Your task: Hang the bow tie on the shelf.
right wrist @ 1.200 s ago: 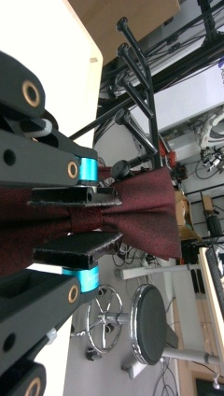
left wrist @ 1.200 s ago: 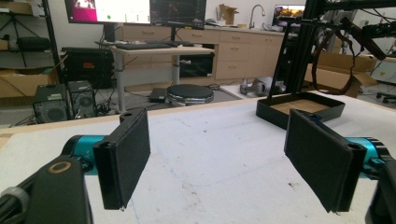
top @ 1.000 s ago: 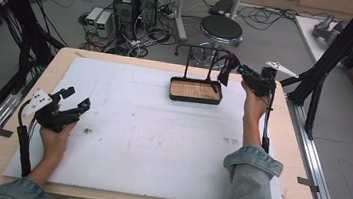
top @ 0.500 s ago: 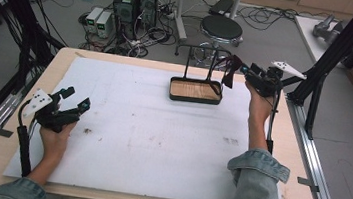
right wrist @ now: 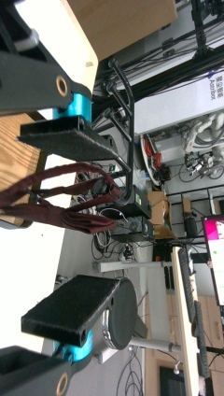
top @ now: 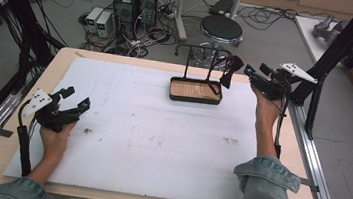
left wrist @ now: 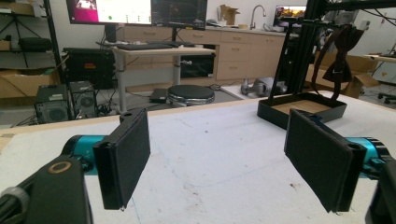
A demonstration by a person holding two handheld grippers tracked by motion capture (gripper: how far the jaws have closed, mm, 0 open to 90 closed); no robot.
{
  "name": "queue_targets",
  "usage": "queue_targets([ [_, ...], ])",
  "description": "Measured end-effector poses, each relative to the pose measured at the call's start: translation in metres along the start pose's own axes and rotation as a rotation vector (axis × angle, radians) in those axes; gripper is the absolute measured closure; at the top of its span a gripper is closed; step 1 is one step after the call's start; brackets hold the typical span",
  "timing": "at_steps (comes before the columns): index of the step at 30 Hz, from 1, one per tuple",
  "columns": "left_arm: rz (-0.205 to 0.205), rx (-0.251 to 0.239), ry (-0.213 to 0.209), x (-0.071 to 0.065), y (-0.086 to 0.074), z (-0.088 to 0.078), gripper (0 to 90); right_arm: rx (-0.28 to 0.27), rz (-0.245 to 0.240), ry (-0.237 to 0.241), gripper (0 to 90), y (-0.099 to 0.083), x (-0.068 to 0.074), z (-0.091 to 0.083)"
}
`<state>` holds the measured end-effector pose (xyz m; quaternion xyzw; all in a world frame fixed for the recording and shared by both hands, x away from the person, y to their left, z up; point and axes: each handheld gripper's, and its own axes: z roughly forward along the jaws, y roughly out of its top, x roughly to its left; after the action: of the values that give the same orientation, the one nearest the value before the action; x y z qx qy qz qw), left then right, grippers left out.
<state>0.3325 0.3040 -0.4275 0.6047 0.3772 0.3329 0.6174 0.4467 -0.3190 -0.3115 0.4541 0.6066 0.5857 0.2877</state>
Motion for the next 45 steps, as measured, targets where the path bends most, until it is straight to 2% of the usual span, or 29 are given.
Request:
queue_targets([
  [11,-0.001,0.001,0.0,-0.001,0.0,0.0,22.6,-0.048,-0.021,0.028,19.3,0.011,0.011,-0.02],
  [15,0.003,0.004,-0.002,-0.001,0.0,0.0,22.6,-0.069,-0.055,0.005,12.5,0.013,0.022,-0.029],
  [24,0.003,0.008,0.0,-0.001,0.0,0.0,22.5,-0.1,-0.106,0.046,12.3,0.014,0.042,-0.052],
  [28,0.003,0.006,0.001,-0.001,0.0,0.0,22.5,-0.119,-0.131,0.053,12.3,0.008,0.054,-0.067],
  [34,0.005,0.009,0.002,-0.001,0.0,0.0,22.5,-0.153,-0.148,0.057,11.9,0.001,0.061,-0.081],
  [42,0.005,0.008,0.002,-0.001,0.0,0.0,22.5,-0.195,-0.173,0.049,11.8,-0.018,0.062,-0.097],
  [45,0.005,0.009,0.002,-0.001,0.0,0.0,22.5,-0.201,-0.174,0.031,11.7,-0.03,0.062,-0.103],
])
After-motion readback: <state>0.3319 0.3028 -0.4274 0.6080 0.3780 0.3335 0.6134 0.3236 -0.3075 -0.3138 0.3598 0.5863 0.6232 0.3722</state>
